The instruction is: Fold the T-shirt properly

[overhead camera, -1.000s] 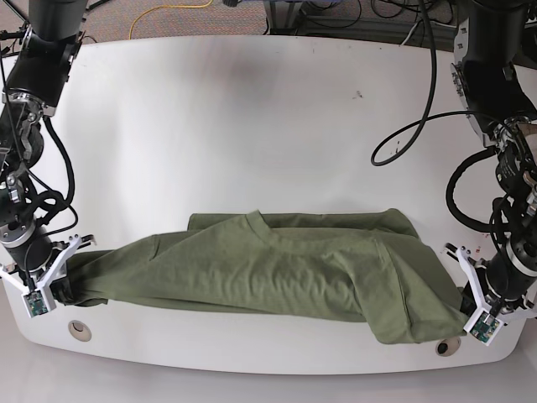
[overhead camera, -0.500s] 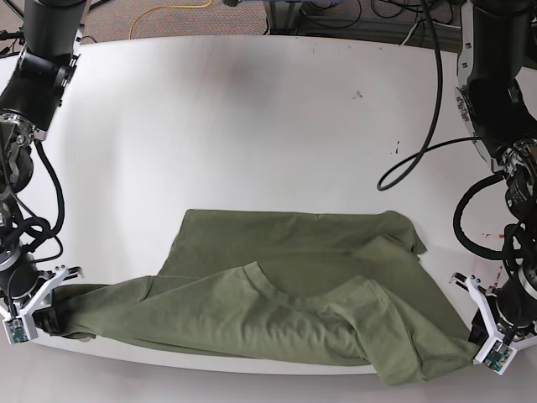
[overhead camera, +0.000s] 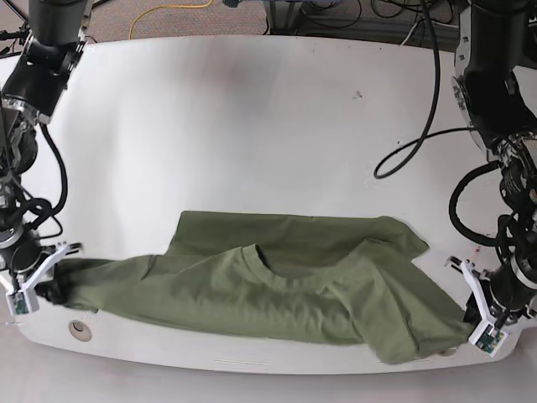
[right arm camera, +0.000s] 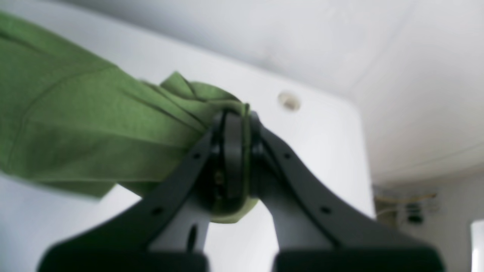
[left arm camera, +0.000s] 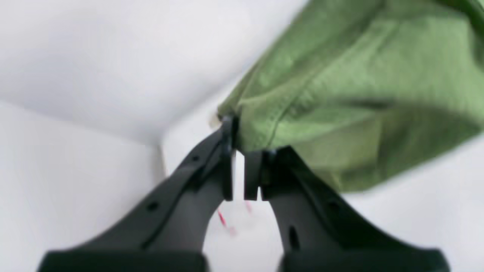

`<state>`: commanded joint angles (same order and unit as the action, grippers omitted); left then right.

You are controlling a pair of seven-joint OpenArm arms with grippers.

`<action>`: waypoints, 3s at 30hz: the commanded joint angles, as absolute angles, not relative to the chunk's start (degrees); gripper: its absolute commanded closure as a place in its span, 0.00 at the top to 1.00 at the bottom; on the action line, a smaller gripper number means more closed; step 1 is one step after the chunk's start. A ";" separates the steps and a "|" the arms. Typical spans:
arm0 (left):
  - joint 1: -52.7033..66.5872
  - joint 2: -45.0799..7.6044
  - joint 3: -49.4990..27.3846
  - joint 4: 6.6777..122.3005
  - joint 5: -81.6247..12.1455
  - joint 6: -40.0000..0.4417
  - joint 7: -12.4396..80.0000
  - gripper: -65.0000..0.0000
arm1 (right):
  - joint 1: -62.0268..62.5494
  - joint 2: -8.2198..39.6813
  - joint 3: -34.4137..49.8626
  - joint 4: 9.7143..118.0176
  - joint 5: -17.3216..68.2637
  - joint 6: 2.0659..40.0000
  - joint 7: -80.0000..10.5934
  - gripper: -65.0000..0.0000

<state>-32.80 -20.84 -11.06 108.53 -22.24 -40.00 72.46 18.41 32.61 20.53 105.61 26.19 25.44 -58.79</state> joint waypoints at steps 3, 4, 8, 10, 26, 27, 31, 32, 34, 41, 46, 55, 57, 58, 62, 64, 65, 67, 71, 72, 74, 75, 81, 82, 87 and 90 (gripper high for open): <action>-30.06 -20.80 -11.26 108.74 -22.21 -40.00 72.04 0.01 | 15.06 31.38 20.64 107.86 26.47 25.45 -58.89 0.00; -28.37 -20.69 -11.29 108.92 -22.42 -40.00 71.64 0.01 | 12.70 30.50 20.92 109.61 26.36 25.52 -59.27 0.01; -25.24 -20.64 -11.33 109.09 -22.66 -40.00 71.04 0.01 | 8.56 29.04 21.29 112.25 26.38 25.66 -59.72 0.01; -24.73 -20.63 -11.28 109.01 -22.77 -40.00 70.82 0.01 | 7.84 29.08 21.30 112.62 26.60 25.59 -59.78 0.01; -25.76 -20.64 -11.11 108.87 -23.01 -40.00 71.26 0.01 | 12.07 32.32 21.57 111.98 26.41 25.08 -59.75 0.00; -25.80 -20.83 -11.40 108.88 -23.01 -40.00 71.86 0.01 | 12.32 32.43 21.69 111.24 26.45 25.15 -60.00 0.00; -24.66 -20.88 -11.86 108.87 -23.04 -40.00 72.35 0.01 | 11.78 32.20 22.12 110.85 26.39 25.12 -59.95 0.00; -23.96 -20.96 -12.07 108.85 -22.97 -40.00 72.68 0.01 | 11.11 31.95 22.37 110.85 26.35 25.15 -60.01 0.00; -22.36 -21.10 -12.60 108.82 -22.85 -40.00 73.27 0.01 | 9.41 31.36 22.98 111.08 26.34 25.14 -60.13 0.00; -13.35 -21.71 -15.22 108.99 -22.80 -40.00 74.35 0.01 | 1.29 27.40 26.38 112.67 26.40 25.26 -60.64 0.00; -10.07 -22.11 -16.48 108.60 -22.74 -40.00 74.25 0.01 | -0.82 26.14 26.66 112.66 26.44 25.35 -61.10 0.00; -3.57 -22.74 -18.84 108.23 -23.08 -40.00 73.31 0.01 | -4.92 24.86 27.45 113.45 26.60 25.42 -61.23 0.00; -2.50 -22.78 -19.13 108.44 -23.23 -40.00 73.26 0.01 | -5.76 24.81 27.76 113.72 26.60 25.42 -61.28 0.00; -1.91 -22.76 -19.33 108.50 -23.27 -40.00 73.25 0.01 | -6.17 24.83 27.92 113.87 26.56 25.41 -61.28 0.00; 0.85 -22.89 -20.95 108.91 -23.83 -40.00 73.04 0.01 | -8.38 24.72 28.11 114.34 26.70 25.34 -61.59 0.00; 2.37 -23.03 -22.18 109.02 -24.31 -40.00 72.72 0.01 | -9.66 24.50 27.81 114.43 26.83 25.26 -61.88 0.00; 2.81 -23.02 -22.52 109.02 -24.39 -40.00 72.55 0.01 | -10.04 24.42 27.84 114.43 26.82 25.27 -61.85 0.00; 3.58 -23.20 -23.39 108.92 -24.62 -40.00 72.34 0.01 | -10.73 24.18 27.80 114.43 26.74 25.29 -61.80 0.00; 4.94 -23.58 -25.17 108.39 -25.36 -40.00 71.74 0.01 | -12.07 23.57 27.53 114.36 26.77 25.39 -61.74 0.00; 5.22 -23.70 -25.67 108.23 -25.63 -40.00 71.54 0.01 | -12.42 23.44 27.42 114.36 26.77 25.36 -61.72 0.00; 6.26 -23.90 -27.38 107.69 -26.92 -40.00 70.69 0.01 | -13.39 22.77 27.27 114.48 26.88 25.62 -61.81 0.00; 7.02 -24.00 -28.59 107.30 -27.95 -40.00 70.04 0.01 | -14.01 22.23 27.22 114.60 26.98 25.93 -61.91 0.00; 9.77 -23.44 -31.68 106.59 -29.12 -40.00 68.71 0.01 | -15.30 21.32 27.40 114.62 26.84 25.92 -61.95 0.00; 10.32 -23.28 -32.11 106.55 -29.28 -40.00 68.53 0.01 | -15.38 21.17 27.53 114.64 26.81 25.94 -62.02 0.00; 13.80 -21.55 -33.91 106.14 -28.62 -40.00 67.72 0.00 | -16.07 19.99 28.32 114.56 26.84 25.53 -62.74 0.00; 14.49 -21.31 -34.23 105.76 -28.41 -40.00 67.50 0.00 | -16.29 19.83 28.41 114.58 26.83 25.58 -62.81 0.00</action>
<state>14.49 -21.31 -34.23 105.76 -28.41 -40.00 67.50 -16.29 19.83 28.41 114.58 26.83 25.58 -62.81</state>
